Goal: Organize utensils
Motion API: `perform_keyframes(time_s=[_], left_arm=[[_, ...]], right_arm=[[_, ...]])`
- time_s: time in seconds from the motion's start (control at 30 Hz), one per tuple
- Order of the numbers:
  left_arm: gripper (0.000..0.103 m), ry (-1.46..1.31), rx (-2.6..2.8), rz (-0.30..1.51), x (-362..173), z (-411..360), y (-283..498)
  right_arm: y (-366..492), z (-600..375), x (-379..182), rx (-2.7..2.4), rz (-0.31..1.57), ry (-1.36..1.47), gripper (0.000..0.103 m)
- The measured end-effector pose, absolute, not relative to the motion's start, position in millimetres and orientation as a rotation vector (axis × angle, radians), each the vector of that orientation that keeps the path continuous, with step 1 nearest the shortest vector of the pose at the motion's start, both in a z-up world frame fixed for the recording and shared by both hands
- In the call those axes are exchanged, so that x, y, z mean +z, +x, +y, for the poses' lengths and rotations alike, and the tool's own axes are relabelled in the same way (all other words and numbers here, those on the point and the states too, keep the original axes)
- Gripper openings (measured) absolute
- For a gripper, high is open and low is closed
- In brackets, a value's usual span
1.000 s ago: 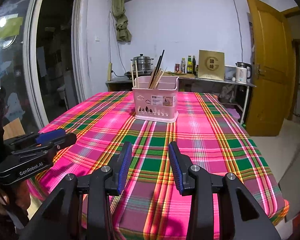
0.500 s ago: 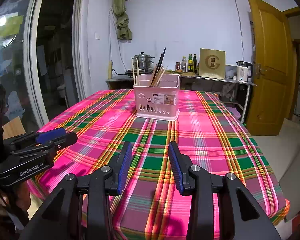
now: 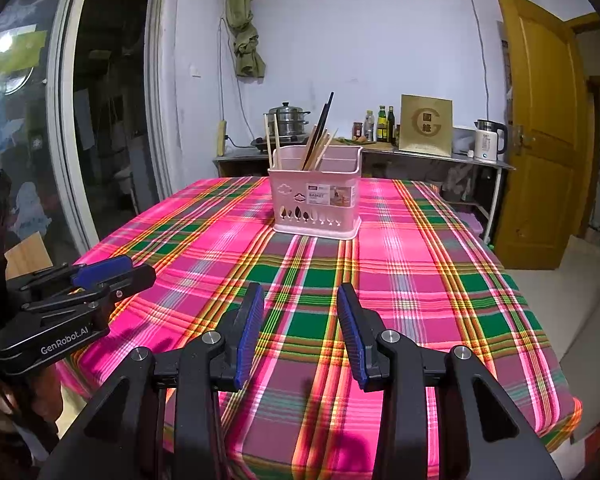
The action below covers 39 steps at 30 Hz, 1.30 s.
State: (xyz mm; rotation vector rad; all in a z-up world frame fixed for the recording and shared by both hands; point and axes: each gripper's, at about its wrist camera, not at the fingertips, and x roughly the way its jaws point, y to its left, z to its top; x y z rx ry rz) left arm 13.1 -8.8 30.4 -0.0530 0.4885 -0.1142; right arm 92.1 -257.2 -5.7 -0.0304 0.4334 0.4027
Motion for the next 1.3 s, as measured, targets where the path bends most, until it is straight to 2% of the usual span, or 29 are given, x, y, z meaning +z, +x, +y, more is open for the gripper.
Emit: perform_keyframes(time_s=[1.3], left_arm=[[0.039,-0.043,-0.108,0.489,31.4,-10.0,12.5]], right_arm=[[93.7,-254.8,-6.9,0.406,0.432,-0.029,0.039]])
